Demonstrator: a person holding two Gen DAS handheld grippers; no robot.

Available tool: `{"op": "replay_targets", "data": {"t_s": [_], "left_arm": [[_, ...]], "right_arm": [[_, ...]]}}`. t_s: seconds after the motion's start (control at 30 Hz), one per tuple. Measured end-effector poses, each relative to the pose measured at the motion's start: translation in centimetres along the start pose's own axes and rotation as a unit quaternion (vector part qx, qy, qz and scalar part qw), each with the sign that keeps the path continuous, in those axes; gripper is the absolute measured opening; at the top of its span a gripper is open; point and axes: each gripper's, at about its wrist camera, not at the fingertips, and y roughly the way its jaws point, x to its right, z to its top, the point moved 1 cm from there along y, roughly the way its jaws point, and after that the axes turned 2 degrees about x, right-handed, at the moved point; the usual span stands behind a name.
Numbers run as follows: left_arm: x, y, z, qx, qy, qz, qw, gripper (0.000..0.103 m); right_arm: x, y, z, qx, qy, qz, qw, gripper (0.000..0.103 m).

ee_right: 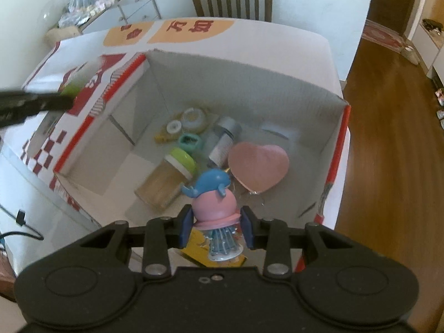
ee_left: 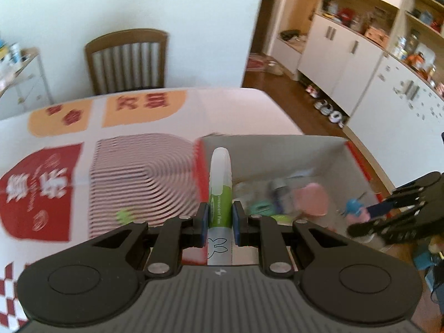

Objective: Organize rigid objects
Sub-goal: 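Lower the figurine and glue stick into the box and open both grippers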

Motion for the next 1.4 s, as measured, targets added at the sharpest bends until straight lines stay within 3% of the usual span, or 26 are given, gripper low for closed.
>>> {"op": "replay_targets", "data": {"t_s": [0.13,0.23,0.6,1.2,1.4], "left_arm": [[3.3,3.1,0.9,-0.018,0.031,-0.008,0.9993,0.017],[4.9,5.6,1.0,-0.035,0.050,0.008,0.9981,0.017],[6.3,11.6,0.0,-0.090,0.075,0.047,0.9920,0.017],[6.4,14.3,-1.6,-0.160,0.064,0.047,0.9840,0.017],[6.3,14.1,-1.8,-0.165,0.056,0.044,0.9837,0.017]], "right_arm": [[0.3,0.2,-0.8,-0.007,-0.012,0.006,1.000,0.035],[0.5,0.6,-1.3,-0.014,-0.021,0.007,1.000,0.035],[0.5,1.7,-1.4,-0.019,-0.047,0.013,0.999,0.035],[-0.6,4.4,-0.7,-0.031,-0.059,0.011,0.998,0.037],[-0.8,3.8,-0.5,-0.025,-0.054,0.013,0.998,0.044]]}}
